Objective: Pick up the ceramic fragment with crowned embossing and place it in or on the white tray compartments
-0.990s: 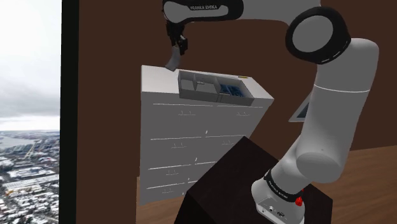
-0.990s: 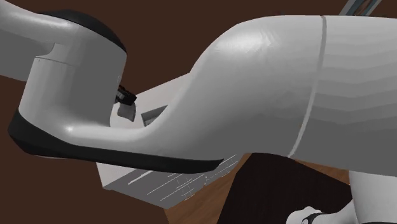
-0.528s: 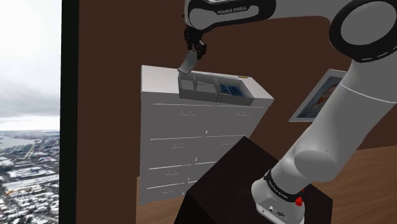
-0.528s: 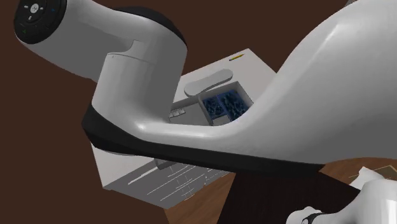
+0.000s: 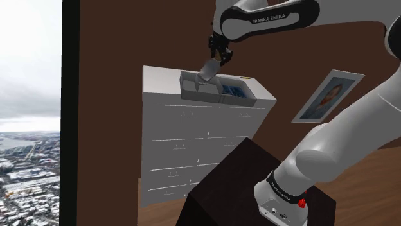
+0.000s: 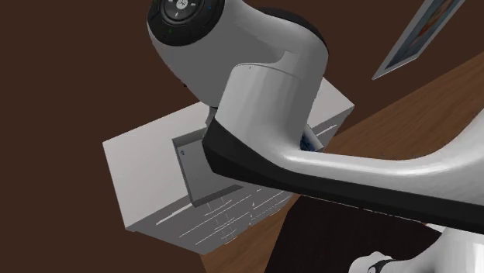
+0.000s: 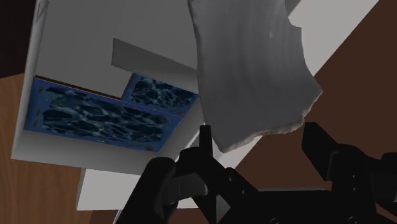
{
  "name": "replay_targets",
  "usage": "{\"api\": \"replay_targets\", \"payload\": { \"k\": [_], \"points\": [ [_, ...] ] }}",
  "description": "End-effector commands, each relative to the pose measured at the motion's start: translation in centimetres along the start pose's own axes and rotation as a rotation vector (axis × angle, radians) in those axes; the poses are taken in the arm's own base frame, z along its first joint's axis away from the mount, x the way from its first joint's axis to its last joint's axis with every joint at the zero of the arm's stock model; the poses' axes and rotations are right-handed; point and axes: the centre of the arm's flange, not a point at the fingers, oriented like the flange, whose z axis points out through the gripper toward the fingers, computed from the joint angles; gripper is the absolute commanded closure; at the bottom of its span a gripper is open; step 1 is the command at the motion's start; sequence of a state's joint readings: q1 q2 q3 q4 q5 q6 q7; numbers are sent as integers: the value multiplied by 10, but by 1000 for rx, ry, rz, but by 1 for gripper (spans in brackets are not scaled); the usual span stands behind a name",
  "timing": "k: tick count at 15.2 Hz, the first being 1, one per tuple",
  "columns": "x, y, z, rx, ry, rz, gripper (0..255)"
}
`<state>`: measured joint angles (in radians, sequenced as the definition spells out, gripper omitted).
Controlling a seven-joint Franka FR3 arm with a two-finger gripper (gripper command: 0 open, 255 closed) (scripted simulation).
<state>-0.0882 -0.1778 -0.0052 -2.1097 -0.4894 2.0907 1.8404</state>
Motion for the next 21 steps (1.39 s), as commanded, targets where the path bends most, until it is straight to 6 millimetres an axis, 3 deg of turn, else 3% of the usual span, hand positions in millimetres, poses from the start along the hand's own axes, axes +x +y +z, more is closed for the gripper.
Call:
{"api": "replay_targets", "payload": {
  "k": [1, 3, 4, 5, 9, 16, 21],
  "points": [
    [14, 21, 5, -3, -1, -3, 255],
    [30, 41, 7, -3, -1, -3, 255],
    [25, 31, 5, -3, 0, -2, 255],
    [25, 31, 5, -3, 0, -2, 0],
    [19, 13, 54, -60, 21, 364, 0],
    [19, 15, 91, -60, 21, 364, 0],
    [19, 15, 94, -60, 21, 364, 0]
  ]
}}
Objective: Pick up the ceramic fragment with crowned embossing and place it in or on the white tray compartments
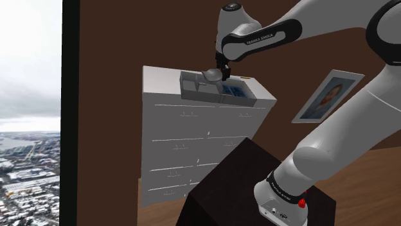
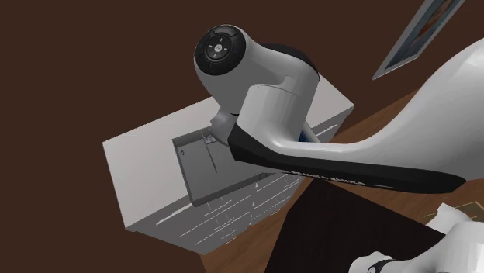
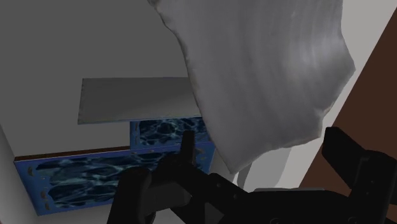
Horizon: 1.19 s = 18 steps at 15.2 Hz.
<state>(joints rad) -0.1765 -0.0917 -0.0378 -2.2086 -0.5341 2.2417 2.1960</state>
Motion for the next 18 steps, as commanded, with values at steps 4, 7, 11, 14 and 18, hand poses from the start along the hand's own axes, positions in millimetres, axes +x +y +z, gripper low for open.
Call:
{"api": "replay_targets", "payload": {
  "k": [4, 7, 11, 14, 18],
  "points": [
    [0, 0, 0, 0, 0, 0, 255],
    [0, 0, 0, 0, 0, 0, 255],
    [0, 0, 0, 0, 0, 0, 255],
    [2, -1, -4, 0, 0, 0, 255],
    [8, -8, -23, 0, 0, 0, 255]
  ]
}}
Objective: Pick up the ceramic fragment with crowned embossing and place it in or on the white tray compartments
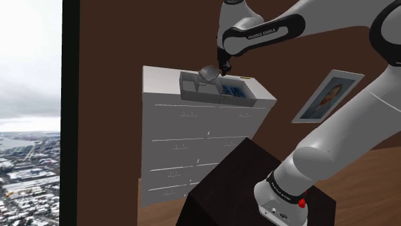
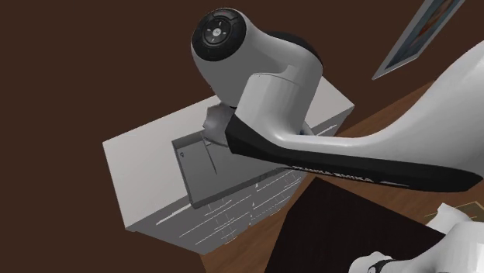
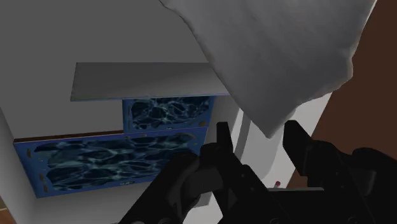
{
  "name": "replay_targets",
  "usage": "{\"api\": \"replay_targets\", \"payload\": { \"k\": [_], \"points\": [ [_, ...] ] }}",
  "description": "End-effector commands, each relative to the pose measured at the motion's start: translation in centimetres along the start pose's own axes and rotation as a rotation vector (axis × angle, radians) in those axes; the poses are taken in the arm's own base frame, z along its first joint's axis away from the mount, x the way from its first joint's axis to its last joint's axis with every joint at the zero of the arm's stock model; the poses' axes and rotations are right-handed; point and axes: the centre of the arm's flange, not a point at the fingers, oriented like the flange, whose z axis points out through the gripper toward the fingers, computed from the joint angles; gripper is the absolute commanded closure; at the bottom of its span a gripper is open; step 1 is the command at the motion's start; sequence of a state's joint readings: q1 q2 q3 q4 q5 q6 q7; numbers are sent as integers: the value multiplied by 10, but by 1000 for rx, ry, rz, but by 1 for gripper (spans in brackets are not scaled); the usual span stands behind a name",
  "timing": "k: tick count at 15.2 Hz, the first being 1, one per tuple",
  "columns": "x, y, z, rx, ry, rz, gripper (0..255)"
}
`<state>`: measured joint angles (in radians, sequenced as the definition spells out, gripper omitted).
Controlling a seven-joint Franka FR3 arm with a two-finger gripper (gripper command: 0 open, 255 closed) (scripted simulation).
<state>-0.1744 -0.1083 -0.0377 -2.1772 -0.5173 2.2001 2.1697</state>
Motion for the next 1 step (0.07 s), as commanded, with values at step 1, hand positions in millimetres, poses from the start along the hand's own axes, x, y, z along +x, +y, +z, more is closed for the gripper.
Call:
{"api": "replay_targets", "payload": {
  "k": [1],
  "points": [
    [3, -2, -11, -1, 0, -1, 255]
  ]
}}
